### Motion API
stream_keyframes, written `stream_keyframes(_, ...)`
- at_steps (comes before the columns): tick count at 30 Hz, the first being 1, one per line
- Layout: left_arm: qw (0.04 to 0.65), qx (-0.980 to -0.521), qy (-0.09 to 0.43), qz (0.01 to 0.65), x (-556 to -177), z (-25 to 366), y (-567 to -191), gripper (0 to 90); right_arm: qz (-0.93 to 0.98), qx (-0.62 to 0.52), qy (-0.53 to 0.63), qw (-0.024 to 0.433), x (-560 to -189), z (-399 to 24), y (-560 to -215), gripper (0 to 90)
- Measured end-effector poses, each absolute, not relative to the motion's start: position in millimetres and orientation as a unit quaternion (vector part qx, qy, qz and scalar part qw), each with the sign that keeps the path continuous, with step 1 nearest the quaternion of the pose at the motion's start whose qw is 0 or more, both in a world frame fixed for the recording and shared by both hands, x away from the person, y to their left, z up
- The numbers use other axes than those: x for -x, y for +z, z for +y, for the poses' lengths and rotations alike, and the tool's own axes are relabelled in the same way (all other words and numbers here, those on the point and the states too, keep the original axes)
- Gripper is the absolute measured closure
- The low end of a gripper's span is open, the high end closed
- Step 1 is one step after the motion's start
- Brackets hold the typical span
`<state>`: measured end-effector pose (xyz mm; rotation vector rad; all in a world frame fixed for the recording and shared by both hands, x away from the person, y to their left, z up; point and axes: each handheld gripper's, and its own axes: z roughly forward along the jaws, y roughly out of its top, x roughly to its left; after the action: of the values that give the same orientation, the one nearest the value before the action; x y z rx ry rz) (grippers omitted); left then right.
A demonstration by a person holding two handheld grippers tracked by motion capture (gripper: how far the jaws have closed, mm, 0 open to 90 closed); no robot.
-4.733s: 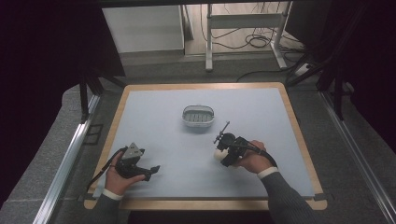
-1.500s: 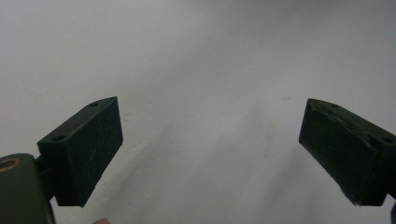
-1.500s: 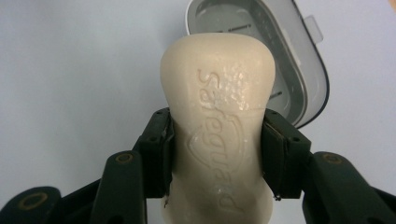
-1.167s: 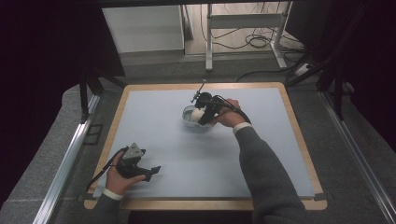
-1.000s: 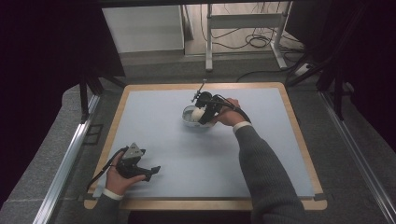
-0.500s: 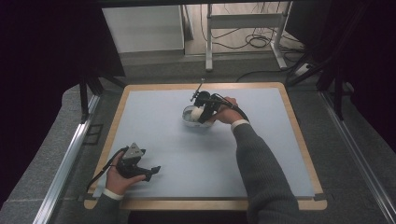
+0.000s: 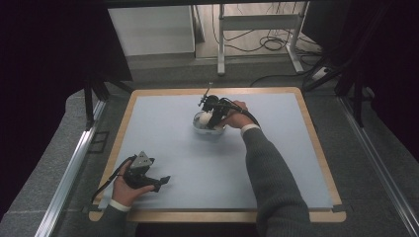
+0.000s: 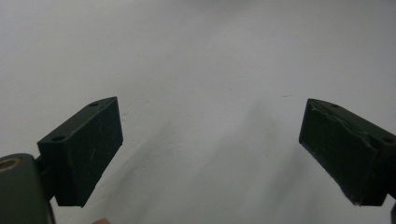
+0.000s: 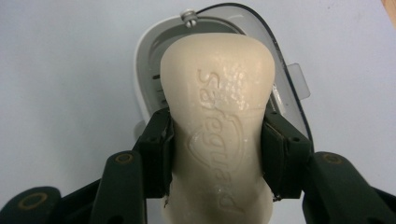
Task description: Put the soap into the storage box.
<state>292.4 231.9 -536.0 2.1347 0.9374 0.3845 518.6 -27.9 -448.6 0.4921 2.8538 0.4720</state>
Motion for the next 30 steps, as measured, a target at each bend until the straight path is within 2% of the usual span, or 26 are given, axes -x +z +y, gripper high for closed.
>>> stream_keyframes(16, 0.381, -0.836, 0.145, 0.367, -292.3, 230.2, -537.1, 6.7, 0.971, -0.139, 0.156, 0.112, -529.5, -23.6, -452.8, 49.3)
stream_keyframes(20, 0.380, -0.837, 0.146, 0.366, -292.4, 230.2, -537.3, 6.7, 0.972, -0.136, 0.152, 0.115, -530.8, -23.8, -456.8, 46.8)
stream_keyframes(24, 0.379, -0.838, 0.145, 0.366, -292.6, 229.8, -537.7, 6.7, 0.967, -0.149, 0.173, 0.109, -527.1, -25.6, -448.2, 45.5)
stream_keyframes(26, 0.379, -0.838, 0.145, 0.365, -292.4, 229.6, -537.7, 6.7, 0.963, -0.157, 0.182, 0.122, -523.4, -28.4, -440.7, 41.4)
stream_keyframes(30, 0.380, -0.837, 0.145, 0.366, -292.2, 229.8, -537.6, 6.7, 0.952, -0.177, 0.213, 0.130, -518.9, -34.1, -431.8, 40.0)
